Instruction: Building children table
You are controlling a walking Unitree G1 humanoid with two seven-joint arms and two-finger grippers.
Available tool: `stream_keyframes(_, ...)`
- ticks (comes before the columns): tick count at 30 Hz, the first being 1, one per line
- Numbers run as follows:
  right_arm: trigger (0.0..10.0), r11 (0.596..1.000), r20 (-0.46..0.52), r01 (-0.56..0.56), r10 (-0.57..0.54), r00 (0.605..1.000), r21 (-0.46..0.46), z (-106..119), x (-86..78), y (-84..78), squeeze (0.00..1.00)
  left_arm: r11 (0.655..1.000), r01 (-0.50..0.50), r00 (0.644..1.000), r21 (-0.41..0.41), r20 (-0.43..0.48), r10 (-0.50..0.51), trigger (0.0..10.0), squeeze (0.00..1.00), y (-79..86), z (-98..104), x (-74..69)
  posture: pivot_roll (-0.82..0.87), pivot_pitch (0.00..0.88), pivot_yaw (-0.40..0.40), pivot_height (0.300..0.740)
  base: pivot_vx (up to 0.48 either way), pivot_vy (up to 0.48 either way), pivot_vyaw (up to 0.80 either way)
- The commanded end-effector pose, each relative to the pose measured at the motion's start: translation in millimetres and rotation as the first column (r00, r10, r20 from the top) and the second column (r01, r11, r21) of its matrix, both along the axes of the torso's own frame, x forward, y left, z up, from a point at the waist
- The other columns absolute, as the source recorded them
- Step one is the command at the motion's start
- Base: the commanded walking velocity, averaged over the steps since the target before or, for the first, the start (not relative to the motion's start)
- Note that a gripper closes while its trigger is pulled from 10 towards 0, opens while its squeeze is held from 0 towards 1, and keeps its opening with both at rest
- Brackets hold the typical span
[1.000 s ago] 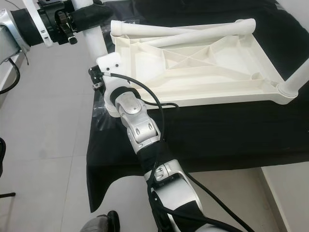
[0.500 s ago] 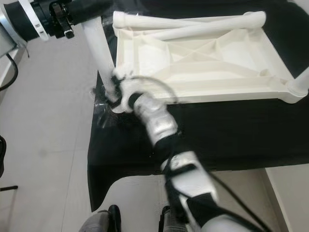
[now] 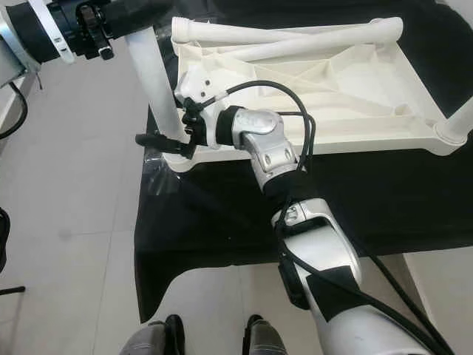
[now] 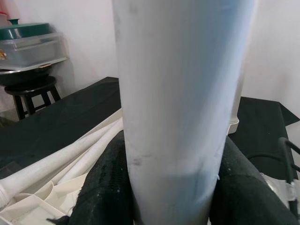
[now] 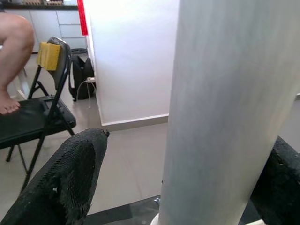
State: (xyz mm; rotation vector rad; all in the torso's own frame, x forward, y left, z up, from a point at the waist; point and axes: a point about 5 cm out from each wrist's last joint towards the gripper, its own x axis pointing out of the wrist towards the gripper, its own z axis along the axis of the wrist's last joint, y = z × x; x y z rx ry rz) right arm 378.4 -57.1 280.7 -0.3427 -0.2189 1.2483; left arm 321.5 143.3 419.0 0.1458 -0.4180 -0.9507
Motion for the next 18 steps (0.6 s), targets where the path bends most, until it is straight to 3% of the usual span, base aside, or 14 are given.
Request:
stream_keyframes(1, 10.0, 0.998, -0.006, -0.059, 0.059, 0.998, 0.004, 2.3, -1.1, 8.4, 0.0, 1.0, -0.002, 0.999, 0.017, -0.051, 0.003, 0.0, 0.0, 0.7, -10.9, 5.3, 0.06, 0.284, 0.052, 0.74, 0.0, 0.0, 0.0)
stream_keyframes(3, 10.0, 0.998, -0.006, -0.059, 0.059, 0.998, 0.004, 2.3, -1.1, 8.4, 0.0, 1.0, -0.002, 0.999, 0.017, -0.051, 0.003, 0.0, 0.0, 0.7, -10.9, 5.3, 0.06, 0.284, 0.052, 0.74, 0.0, 0.0, 0.0)
stream_keyframes(4, 2.8, 0.997, -0.011, -0.081, 0.081, 0.997, 0.006, 3.2, -0.7, 9.4, 0.0, 1.0, 0.001, 0.999, 0.018, -0.05, -0.001, 0.0, 0.0, 0.5, -10.9, 5.3, 0.06, 0.282, 0.051, 0.74, 0.0, 0.0, 0.0)
stream_keyframes(5, 2.8, 0.997, -0.011, -0.081, 0.081, 0.997, 0.006, 3.2, -0.7, 9.4, 0.0, 1.0, 0.001, 0.999, 0.018, -0.05, -0.001, 0.0, 0.0, 0.5, -10.9, 5.3, 0.06, 0.282, 0.051, 0.74, 0.0, 0.0, 0.0)
stream_keyframes(6, 0.0, 0.996, -0.014, -0.094, 0.094, 0.996, 0.008, 3.7, -0.3, 11.3, 0.0, 1.0, 0.004, 0.999, 0.02, -0.05, -0.003, 0.0, 0.0, 0.3, -10.7, 5.2, 0.06, 0.282, 0.048, 0.74, 0.0, 0.0, 0.0)
stream_keyframes(18, 0.0, 0.983, -0.025, -0.181, 0.181, 0.983, 0.005, 5.7, -1.7, 18.2, 0.0, 1.0, 0.018, 0.999, 0.026, -0.05, -0.017, 0.0, 0.0, -2.2, -11.0, 4.4, 0.04, 0.283, 0.041, 0.74, 0.0, 0.0, 0.0)
